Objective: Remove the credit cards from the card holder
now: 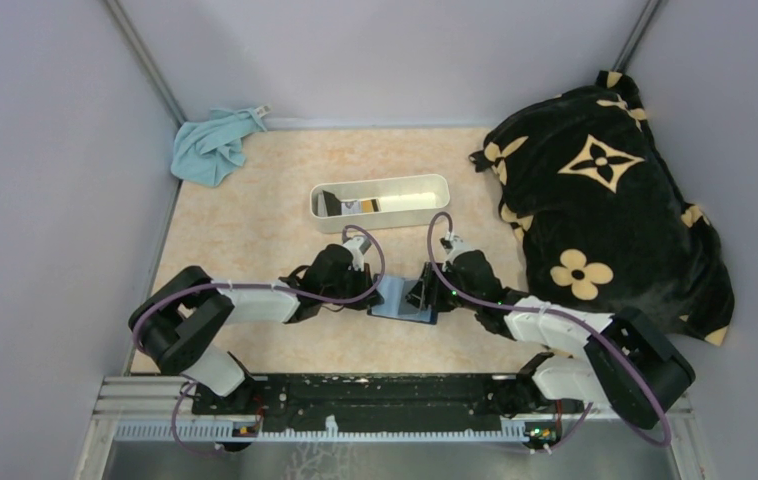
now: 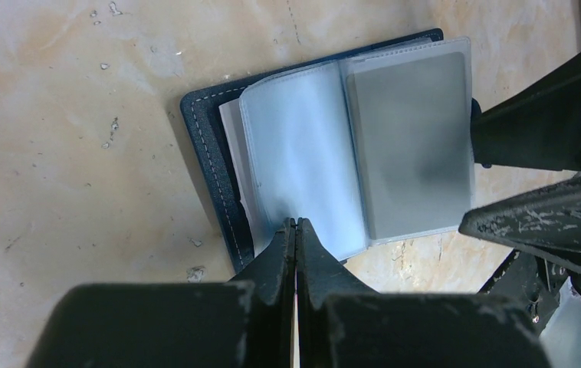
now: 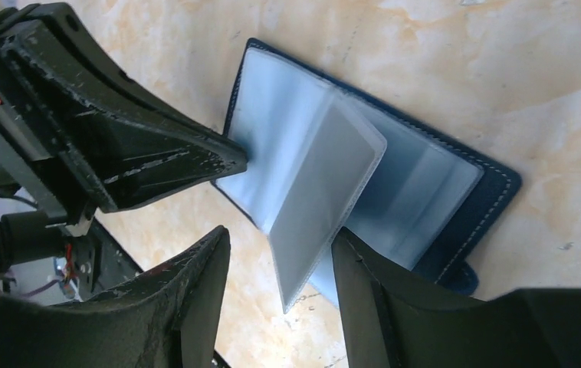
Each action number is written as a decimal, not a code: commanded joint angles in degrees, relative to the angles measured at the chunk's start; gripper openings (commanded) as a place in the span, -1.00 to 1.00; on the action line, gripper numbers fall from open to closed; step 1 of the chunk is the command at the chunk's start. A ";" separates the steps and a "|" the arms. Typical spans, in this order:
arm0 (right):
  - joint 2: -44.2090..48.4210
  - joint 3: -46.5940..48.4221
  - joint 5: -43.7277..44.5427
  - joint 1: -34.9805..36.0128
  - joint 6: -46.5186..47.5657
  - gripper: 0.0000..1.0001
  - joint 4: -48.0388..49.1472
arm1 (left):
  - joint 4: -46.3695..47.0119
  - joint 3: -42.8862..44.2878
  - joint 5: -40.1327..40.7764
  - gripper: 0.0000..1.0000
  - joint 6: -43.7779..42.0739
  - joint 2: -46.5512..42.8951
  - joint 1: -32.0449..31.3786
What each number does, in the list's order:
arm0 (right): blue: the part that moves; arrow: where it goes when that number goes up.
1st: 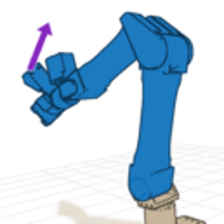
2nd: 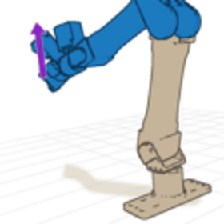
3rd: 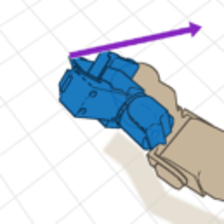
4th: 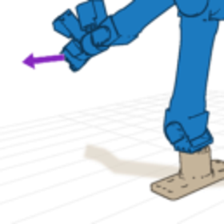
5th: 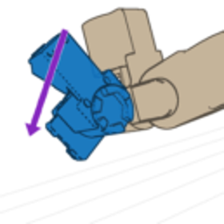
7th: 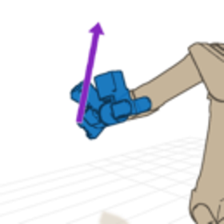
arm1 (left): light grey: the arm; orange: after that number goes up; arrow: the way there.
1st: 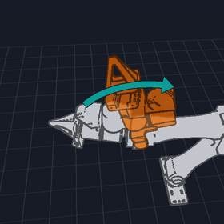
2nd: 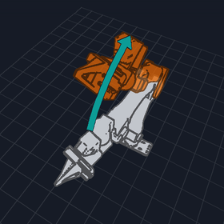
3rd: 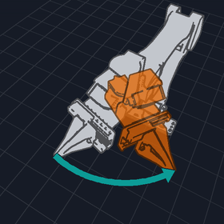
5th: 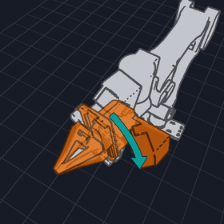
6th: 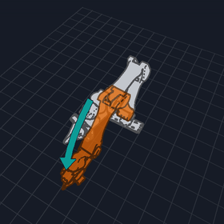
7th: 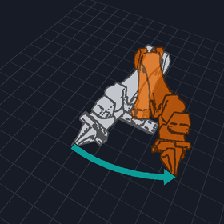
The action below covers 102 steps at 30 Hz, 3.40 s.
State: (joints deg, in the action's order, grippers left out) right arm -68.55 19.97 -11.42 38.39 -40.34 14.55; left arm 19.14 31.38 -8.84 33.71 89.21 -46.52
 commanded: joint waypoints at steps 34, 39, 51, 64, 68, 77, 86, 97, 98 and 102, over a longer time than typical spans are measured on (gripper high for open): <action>-7.95 7.27 -3.44 1.86 0.24 0.04 4.88 | -12.16 -0.09 5.76 -1.00 -3.23 -1.19 -0.49; -9.95 5.41 -3.79 1.86 -0.98 0.03 8.06 | -19.60 1.86 12.39 -1.00 -8.38 -4.18 -0.50; -12.24 4.24 -4.06 1.86 -2.11 0.00 10.81 | -23.55 5.05 10.26 -1.00 -10.02 -13.77 -0.46; -9.68 2.43 -3.37 1.77 -2.87 -0.01 10.39 | -16.38 7.91 2.10 -1.00 -11.06 -3.68 0.00; -9.10 1.95 -3.05 1.76 -2.82 -0.02 10.24 | -15.02 6.75 1.00 -1.00 -10.42 -1.88 0.14; -11.44 2.44 -3.63 1.77 -2.66 -0.02 12.14 | -14.33 4.76 0.10 -1.00 -9.35 0.50 0.14; -14.48 3.03 -4.51 1.80 -3.18 -0.03 14.87 | -12.41 3.78 -1.54 -1.00 -7.95 1.89 0.12; -13.36 2.41 -4.27 1.41 -3.81 -0.60 15.77 | -13.21 4.49 -1.47 -1.00 -7.96 2.50 0.08; -13.14 2.37 -4.12 1.30 -3.67 -0.71 15.37 | -13.14 4.48 -1.45 -1.00 -7.90 2.61 0.12; -12.30 2.28 -3.83 1.01 -3.37 -0.89 14.43 | -13.05 4.57 -1.49 -1.00 -7.73 2.99 0.17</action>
State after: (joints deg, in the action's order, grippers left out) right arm -82.87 22.13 -15.40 39.59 -44.21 27.62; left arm 9.23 36.80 -10.20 25.98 89.62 -46.46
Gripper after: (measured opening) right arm 0.076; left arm 0.005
